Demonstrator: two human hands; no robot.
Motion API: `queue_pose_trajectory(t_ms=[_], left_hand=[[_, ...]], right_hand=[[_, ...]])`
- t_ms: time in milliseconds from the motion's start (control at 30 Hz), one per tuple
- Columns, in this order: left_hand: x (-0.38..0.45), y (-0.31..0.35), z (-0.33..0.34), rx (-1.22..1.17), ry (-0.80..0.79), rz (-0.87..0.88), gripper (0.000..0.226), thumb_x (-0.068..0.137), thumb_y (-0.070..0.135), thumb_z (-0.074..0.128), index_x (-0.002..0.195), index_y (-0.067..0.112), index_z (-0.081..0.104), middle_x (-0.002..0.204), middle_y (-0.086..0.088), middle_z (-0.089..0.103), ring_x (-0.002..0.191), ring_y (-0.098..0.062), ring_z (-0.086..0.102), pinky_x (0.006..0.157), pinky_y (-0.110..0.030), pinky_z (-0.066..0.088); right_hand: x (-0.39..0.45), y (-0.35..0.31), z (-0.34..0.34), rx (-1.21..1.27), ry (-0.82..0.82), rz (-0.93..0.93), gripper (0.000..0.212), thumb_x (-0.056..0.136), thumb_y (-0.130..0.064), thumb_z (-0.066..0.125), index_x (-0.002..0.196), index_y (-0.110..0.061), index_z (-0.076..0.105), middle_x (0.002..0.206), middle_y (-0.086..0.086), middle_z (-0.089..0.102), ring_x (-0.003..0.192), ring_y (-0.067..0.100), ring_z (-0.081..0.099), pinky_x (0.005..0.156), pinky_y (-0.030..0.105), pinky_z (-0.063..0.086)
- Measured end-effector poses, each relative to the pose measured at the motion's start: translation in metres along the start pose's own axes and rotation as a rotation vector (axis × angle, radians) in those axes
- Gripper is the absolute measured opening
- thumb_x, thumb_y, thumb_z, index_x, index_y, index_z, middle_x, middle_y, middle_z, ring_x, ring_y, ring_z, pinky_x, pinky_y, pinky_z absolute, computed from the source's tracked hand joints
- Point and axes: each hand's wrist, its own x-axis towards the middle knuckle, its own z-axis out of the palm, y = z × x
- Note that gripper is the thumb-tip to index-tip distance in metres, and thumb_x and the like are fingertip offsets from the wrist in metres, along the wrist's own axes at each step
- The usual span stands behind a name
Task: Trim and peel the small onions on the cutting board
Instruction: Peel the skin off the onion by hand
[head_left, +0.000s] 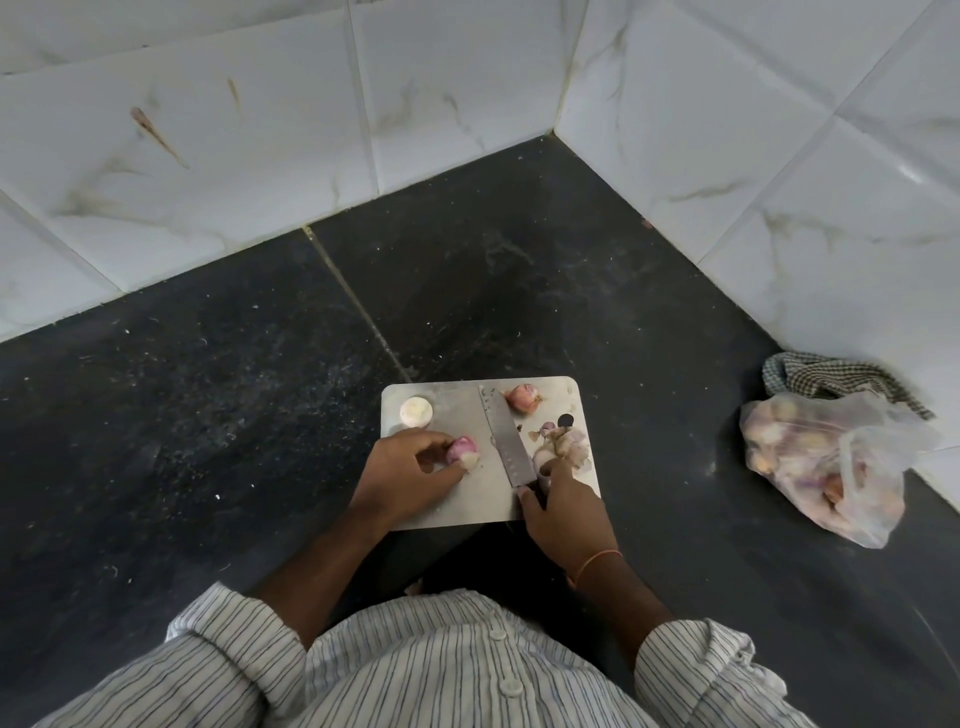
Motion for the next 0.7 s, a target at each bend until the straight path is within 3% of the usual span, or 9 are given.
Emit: queue_pose_trajectory(t_ms=[167, 367, 467, 567, 700], left_hand=[[-0.003, 0.005, -0.001, -0.038, -0.056, 0.043, 0.028, 0.084, 0.038, 0.089, 0.112, 0.036, 0.082, 0.105, 0.025, 0.077, 0.101, 0.003, 0.073, 0.096, -0.029, 0.061], [-0.003, 0.019, -0.005, -0.054, -0.121, 0.126, 0.028, 0.085, 0.031, 0.087, 0.112, 0.039, 0.082, 0.109, 0.023, 0.076, 0.107, 0.001, 0.072, 0.096, -0.023, 0.058], [0.000, 0.027, -0.006, -0.020, -0.150, 0.165, 0.029, 0.085, 0.028, 0.086, 0.113, 0.037, 0.083, 0.107, 0.024, 0.075, 0.105, 0.001, 0.072, 0.093, -0.021, 0.058], [0.003, 0.032, -0.006, 0.020, -0.192, 0.201, 0.030, 0.085, 0.025, 0.086, 0.114, 0.033, 0.083, 0.105, 0.023, 0.075, 0.101, 0.000, 0.072, 0.090, -0.022, 0.061], [0.006, 0.040, -0.003, -0.012, -0.201, 0.251, 0.026, 0.088, 0.023, 0.084, 0.109, 0.037, 0.083, 0.101, 0.022, 0.076, 0.098, -0.001, 0.074, 0.085, -0.017, 0.058]], right_hand=[[0.000, -0.002, 0.002, -0.174, 0.032, -0.070, 0.025, 0.103, -0.045, 0.052, 0.113, -0.023, 0.048, 0.106, 0.005, 0.073, 0.096, 0.033, 0.072, 0.077, 0.041, 0.057], [-0.006, -0.005, -0.009, -0.246, 0.092, -0.101, 0.026, 0.101, -0.044, 0.052, 0.119, -0.027, 0.049, 0.120, 0.000, 0.068, 0.097, 0.030, 0.072, 0.071, 0.038, 0.049], [-0.005, -0.004, -0.017, 0.004, 0.102, -0.189, 0.043, 0.095, -0.050, 0.066, 0.133, -0.032, 0.055, 0.126, -0.014, 0.066, 0.097, 0.011, 0.071, 0.083, 0.034, 0.056], [-0.001, -0.007, -0.023, 0.385, -0.022, -0.276, 0.060, 0.090, -0.048, 0.080, 0.144, -0.033, 0.056, 0.137, -0.025, 0.061, 0.100, 0.001, 0.072, 0.088, 0.026, 0.059], [0.003, -0.011, -0.030, 0.568, -0.096, -0.303, 0.040, 0.094, -0.031, 0.081, 0.132, -0.034, 0.069, 0.123, -0.025, 0.072, 0.095, 0.007, 0.076, 0.081, 0.026, 0.061]])
